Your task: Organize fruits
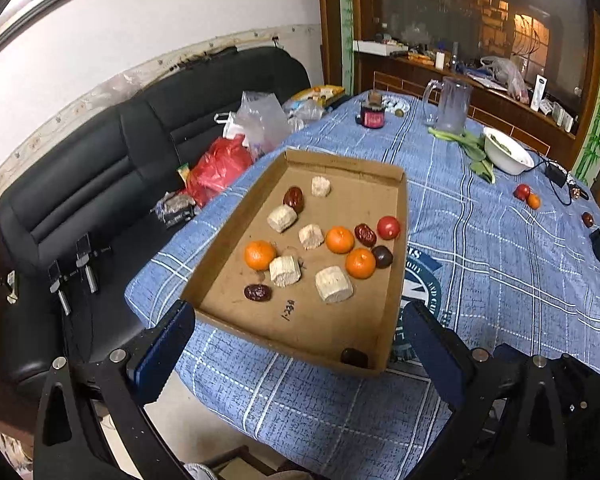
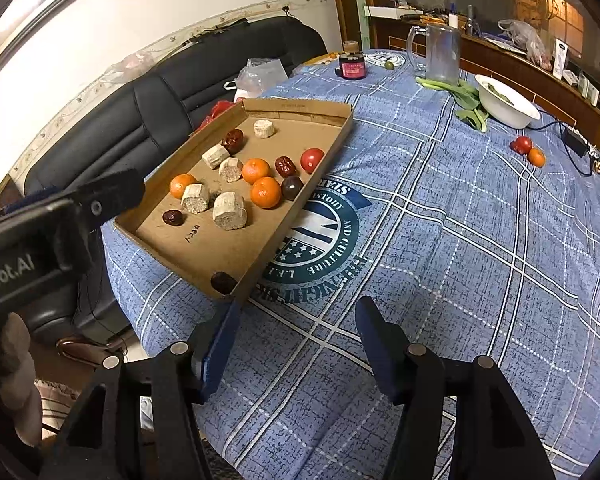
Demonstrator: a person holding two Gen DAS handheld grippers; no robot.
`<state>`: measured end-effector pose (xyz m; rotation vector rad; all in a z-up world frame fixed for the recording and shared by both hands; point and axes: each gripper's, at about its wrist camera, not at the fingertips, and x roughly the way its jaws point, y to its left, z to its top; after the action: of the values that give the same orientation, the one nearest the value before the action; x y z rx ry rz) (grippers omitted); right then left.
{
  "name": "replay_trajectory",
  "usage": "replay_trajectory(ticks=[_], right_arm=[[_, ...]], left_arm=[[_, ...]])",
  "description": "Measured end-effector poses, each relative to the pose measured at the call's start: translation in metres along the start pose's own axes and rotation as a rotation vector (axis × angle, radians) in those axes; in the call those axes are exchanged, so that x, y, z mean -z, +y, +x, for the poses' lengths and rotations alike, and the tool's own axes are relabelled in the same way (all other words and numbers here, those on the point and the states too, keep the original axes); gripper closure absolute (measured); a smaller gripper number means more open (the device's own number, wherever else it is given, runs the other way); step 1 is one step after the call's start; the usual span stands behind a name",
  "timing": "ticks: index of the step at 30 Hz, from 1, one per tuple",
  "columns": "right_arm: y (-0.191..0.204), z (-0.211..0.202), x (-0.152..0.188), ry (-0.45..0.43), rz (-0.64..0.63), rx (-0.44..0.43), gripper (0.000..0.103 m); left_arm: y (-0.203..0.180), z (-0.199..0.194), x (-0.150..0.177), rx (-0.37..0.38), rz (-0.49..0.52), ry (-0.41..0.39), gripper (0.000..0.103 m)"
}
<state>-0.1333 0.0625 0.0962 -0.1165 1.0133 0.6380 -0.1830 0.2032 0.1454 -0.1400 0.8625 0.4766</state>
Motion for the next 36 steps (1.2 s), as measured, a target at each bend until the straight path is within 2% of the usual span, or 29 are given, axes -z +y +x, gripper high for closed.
replay_trajectory(ticks=[22,36], right_arm=[[0.004,0.025,-0.009,0.049,0.017,0.020,0.038],[0.009,0.039,-0.013,0.076,0.021,0.022,0.038]], left_arm=[[0.011,0.044,0.001,0.026,-0.005,0.135,0.000],[0.017,0.062,-0.002,0.037,-0.011,0.179,0.000]])
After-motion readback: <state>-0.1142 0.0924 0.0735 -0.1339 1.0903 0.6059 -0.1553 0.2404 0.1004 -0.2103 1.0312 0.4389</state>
